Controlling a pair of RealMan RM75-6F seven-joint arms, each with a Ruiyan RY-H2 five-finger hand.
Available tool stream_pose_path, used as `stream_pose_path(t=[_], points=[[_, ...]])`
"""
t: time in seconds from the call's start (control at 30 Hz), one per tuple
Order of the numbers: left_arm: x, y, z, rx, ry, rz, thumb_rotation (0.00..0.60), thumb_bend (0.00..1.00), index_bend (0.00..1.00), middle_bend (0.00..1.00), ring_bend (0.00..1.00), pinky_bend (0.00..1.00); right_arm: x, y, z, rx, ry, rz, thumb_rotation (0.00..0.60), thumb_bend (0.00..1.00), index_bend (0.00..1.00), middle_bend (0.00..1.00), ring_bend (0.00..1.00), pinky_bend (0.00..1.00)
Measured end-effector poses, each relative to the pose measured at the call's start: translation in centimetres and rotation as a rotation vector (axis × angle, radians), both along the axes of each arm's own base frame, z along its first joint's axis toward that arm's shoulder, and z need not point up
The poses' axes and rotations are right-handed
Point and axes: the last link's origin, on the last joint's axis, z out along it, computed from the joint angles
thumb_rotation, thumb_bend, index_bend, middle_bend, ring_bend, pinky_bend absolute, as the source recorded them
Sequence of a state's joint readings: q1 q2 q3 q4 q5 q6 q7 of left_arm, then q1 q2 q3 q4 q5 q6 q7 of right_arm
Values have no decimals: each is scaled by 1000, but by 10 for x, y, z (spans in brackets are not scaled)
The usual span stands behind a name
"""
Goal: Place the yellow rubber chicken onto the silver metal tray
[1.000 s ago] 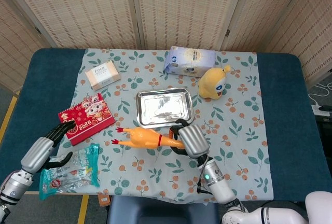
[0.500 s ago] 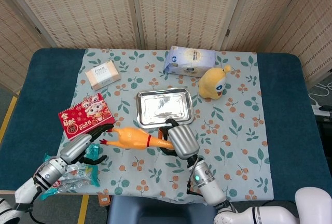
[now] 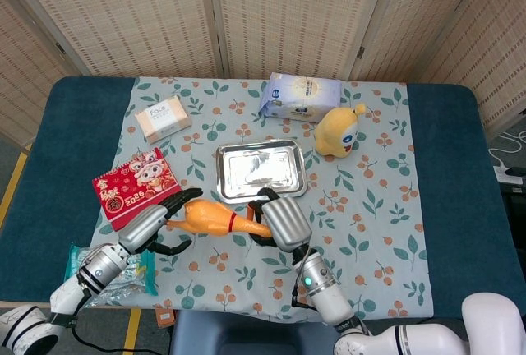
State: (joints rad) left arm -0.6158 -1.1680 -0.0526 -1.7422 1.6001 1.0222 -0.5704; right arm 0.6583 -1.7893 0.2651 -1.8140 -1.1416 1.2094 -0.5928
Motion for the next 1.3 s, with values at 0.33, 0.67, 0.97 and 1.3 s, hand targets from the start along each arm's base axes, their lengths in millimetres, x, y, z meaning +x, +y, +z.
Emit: stream_pose_path(t=[0.33,0.67,0.97,1.3], points=[[10,1,-8,-50,-31,-10,600,348,0,0,0,53,12,1,-6,51,-37,-4,600,438,876,594,715,1000],[13,8,-14,-46,-43,-23,600,348,0,0,0,25,20,3,-7,54,-52,14,600,438,876,594,715,1000],[6,16,-16,-4,-35,-23,600,349,0,0,0,9,21,3,-2,40,-63,23,600,438,877,595,715,1000],[7,9,-23,-64,-39,-8,600,426,256,332,315,386,20,-4,1,15,-81,9,600,438,877,598,715,1000]])
